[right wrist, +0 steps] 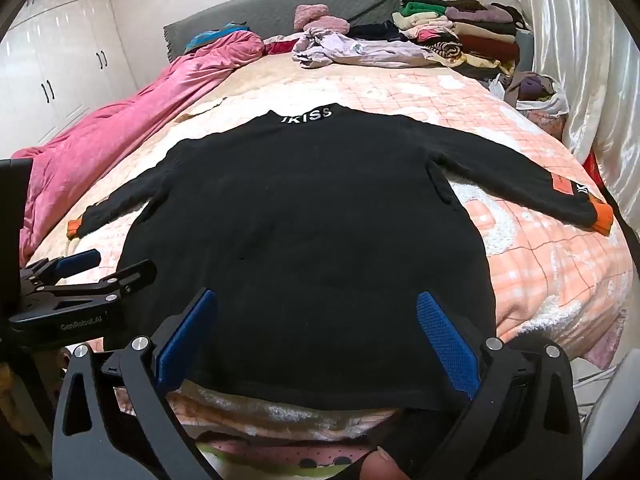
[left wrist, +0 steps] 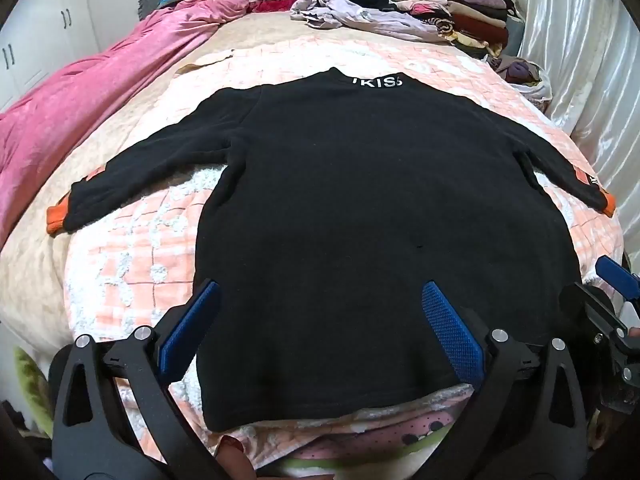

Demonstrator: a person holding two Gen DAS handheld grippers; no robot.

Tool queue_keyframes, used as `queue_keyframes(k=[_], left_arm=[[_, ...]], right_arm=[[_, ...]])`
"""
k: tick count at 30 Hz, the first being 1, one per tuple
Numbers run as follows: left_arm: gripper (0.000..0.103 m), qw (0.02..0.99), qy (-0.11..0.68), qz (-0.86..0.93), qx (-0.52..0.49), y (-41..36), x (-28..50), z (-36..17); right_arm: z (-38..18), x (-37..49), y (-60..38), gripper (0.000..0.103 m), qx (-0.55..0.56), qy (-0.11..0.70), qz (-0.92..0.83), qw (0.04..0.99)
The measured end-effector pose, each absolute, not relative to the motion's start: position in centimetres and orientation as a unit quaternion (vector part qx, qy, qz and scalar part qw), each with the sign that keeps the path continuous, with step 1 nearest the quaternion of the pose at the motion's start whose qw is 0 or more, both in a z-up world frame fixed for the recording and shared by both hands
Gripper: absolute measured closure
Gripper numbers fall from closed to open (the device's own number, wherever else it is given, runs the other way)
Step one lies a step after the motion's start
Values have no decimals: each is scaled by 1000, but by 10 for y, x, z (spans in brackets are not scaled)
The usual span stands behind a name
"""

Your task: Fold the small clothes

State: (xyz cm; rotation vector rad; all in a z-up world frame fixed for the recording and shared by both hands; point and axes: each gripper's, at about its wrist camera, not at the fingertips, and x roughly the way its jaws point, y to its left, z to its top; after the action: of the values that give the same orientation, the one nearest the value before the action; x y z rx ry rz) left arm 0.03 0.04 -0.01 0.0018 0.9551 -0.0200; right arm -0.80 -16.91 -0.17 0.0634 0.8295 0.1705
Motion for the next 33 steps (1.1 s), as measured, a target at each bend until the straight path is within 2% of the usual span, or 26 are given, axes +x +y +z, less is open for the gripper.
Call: queue_keyframes(k=[33], left_arm=[[8,893,451,-18,1,-3,-2,3]], right_arm=[[-3,-16,-177,4,38,406,64,911]])
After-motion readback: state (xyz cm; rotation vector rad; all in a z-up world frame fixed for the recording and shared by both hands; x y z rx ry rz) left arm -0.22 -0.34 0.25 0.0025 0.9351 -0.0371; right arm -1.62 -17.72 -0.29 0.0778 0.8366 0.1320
